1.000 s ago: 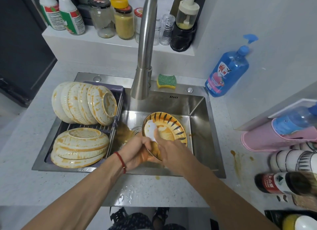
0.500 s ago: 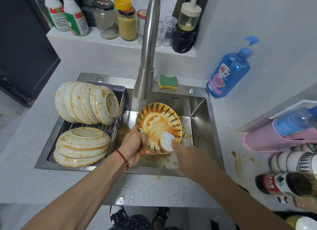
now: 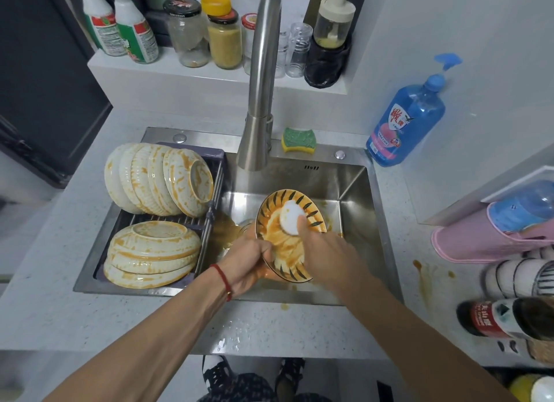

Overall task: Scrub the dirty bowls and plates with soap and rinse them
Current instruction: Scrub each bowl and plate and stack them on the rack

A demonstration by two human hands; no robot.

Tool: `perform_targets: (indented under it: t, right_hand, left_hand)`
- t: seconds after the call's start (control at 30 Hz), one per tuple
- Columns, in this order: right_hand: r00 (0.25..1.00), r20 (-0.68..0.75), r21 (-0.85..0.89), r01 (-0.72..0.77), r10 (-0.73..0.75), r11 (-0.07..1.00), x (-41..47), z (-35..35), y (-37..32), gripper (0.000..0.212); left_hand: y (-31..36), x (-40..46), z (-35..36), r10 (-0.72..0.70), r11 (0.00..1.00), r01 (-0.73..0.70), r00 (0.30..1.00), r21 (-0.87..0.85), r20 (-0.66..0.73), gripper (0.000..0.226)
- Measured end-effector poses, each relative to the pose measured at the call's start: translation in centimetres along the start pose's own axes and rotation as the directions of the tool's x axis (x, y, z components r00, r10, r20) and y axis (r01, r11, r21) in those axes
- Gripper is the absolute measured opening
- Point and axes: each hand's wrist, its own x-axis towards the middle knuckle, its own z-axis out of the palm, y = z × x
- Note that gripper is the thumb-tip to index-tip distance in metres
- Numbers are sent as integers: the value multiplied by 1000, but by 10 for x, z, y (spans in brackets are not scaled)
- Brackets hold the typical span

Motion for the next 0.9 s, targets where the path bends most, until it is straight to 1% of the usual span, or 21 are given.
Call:
perform_targets:
  t: [0.07, 0.1, 0.17, 0.2, 0.23, 0.33, 0.37, 0.43, 0.47, 0.5, 0.57, 0.6, 0.63, 0.7, 0.73, 0.77, 0.83, 0.87, 0.9]
  right_hand:
    - [993, 9, 2, 114, -114, 993, -13, 8, -10, 70]
    - [995, 5, 0, 104, -104, 995, -15, 11, -5, 70]
    - [1000, -7, -4, -29, 29, 1000, -5, 7, 13, 71]
    - [998, -19, -1, -64, 64, 998, -1, 7, 16, 71]
    - [998, -33, 17, -52, 52, 999, 0, 8, 13, 71]
    - [996, -22, 49, 83, -82, 995, -16, 16, -5, 68]
    - [997, -29, 48, 79, -78, 996, -16, 16, 1, 68]
    - [999, -22, 45, -26, 27, 999, -5, 12, 16, 70]
    - [999, -12, 51, -40, 41, 998, -5, 12, 14, 71]
    - [1000, -8, 57, -16, 16, 998, -10, 15, 8, 73]
    - [997, 18, 68, 77, -78, 995, -27, 22, -11, 77]
    - [995, 19, 66, 96, -97, 993, -30, 24, -10, 78]
    - [997, 0, 65, 72, -72, 995, -27, 23, 0, 76]
    - [999, -3, 63, -36, 36, 997, -14, 18, 20, 71]
    - [999, -4, 69, -41, 41, 997, -16, 18, 20, 71]
    - [1000, -14, 85, -4, 5, 996, -22, 20, 13, 71]
    - [995, 16, 84, 99, -101, 992, -38, 23, -5, 71]
    - [993, 11, 74, 115, -116, 991, -39, 23, -3, 70]
    - [996, -11, 45, 84, -83, 995, -34, 21, 6, 70]
  left_hand:
    - [-1, 1, -4, -17, 1000, 17, 1000, 14, 0, 83]
    - [-2, 0, -5, -24, 1000, 24, 1000, 11, 8, 83]
    - [-5, -1, -2, -26, 1000, 26, 1000, -9, 14, 80]
    - [-5, -1, 1, -26, 1000, 26, 999, -4, 19, 79]
    - [-5, -1, 3, -26, 1000, 26, 999, 1, 21, 80]
    - [-4, 2, 0, -28, 1000, 28, 999, 8, 30, 85]
    - [-3, 1, -1, -31, 999, 31, 999, 6, 39, 85]
    - [-2, 0, -1, -43, 999, 42, 998, 3, 50, 78]
    - [-2, 0, -1, -45, 999, 44, 998, 13, 44, 76]
    - [-2, 0, 0, -43, 999, 43, 998, 13, 40, 77]
    - [-3, 2, -2, -37, 999, 37, 999, -16, 32, 77]
    - [-3, 2, -3, -30, 999, 31, 999, -33, 34, 75]
    - [-3, 1, -3, -25, 998, 27, 999, -49, 40, 75]
    - [-1, 0, -1, -14, 997, 17, 999, -69, 43, 77]
    - [-1, 0, 0, -6, 998, 9, 999, -70, 39, 77]
    - [-1, 1, 1, 2, 998, 1, 999, -69, 41, 78]
    - [1, 3, -1, 13, 997, -11, 1000, -82, 24, 80]
    - [1, 4, -3, 17, 995, -15, 1000, -94, 13, 82]
    - [2, 4, -5, 21, 995, -19, 1000, -102, 11, 84]
